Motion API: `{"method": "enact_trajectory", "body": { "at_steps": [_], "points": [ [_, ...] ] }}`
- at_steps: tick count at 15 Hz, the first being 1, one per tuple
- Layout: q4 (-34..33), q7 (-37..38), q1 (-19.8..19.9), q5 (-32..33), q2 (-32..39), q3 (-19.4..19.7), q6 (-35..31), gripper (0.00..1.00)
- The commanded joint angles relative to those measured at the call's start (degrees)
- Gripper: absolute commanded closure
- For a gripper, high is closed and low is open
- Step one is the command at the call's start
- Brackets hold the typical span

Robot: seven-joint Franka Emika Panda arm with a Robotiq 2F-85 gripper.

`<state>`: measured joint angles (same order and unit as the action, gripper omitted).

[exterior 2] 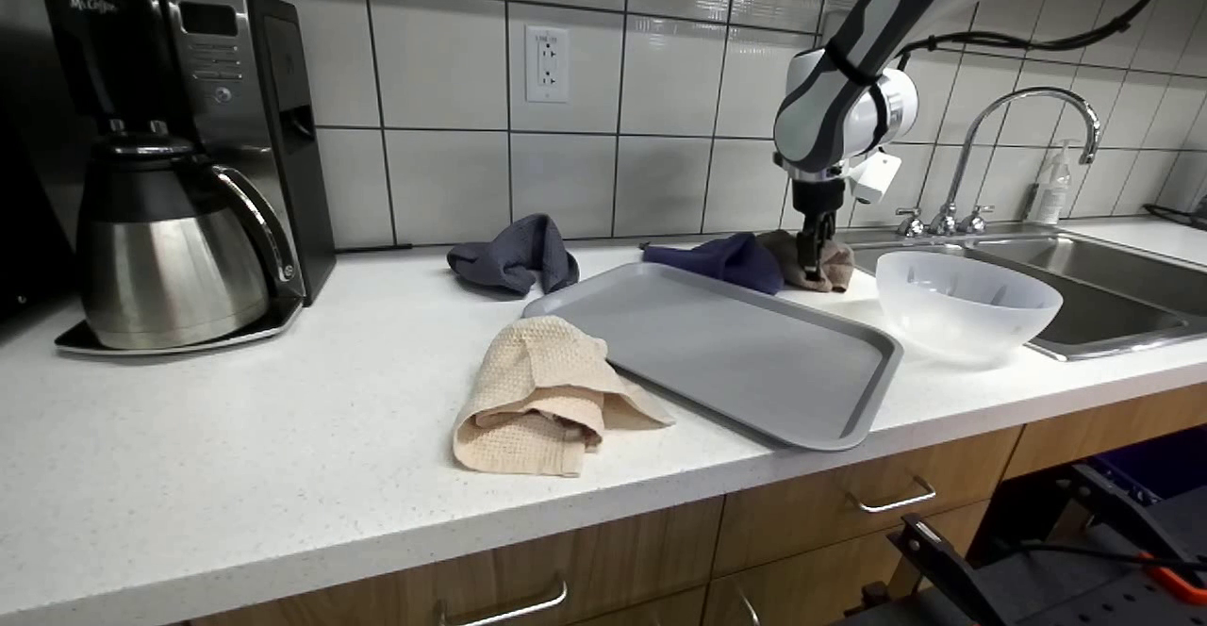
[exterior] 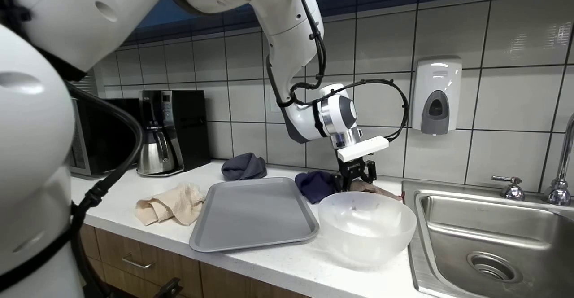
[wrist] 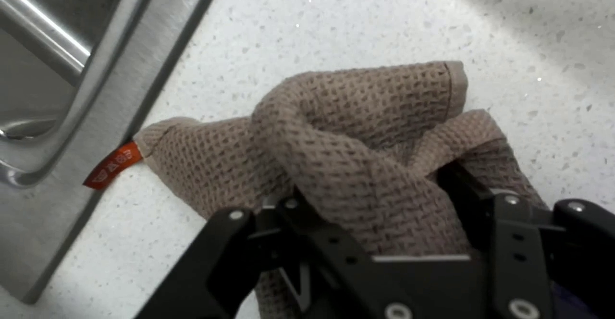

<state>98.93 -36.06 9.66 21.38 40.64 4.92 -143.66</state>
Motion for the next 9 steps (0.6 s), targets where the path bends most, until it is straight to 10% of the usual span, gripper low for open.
{"method": "enact_trajectory", "body": {
  "at_steps": [1, 6, 9],
  "points": [
    [-1.19, -1.9, 1.41, -0.62, 0.41, -1.05, 0.58, 0.62],
    [-0.72, -1.79, 1.72, -0.86, 0.12, -1.07, 0.77, 0.98],
    [-0.18, -1.19, 1.84, -0.92, -0.5, -0.81, 0.58, 0.97]
  ]
}}
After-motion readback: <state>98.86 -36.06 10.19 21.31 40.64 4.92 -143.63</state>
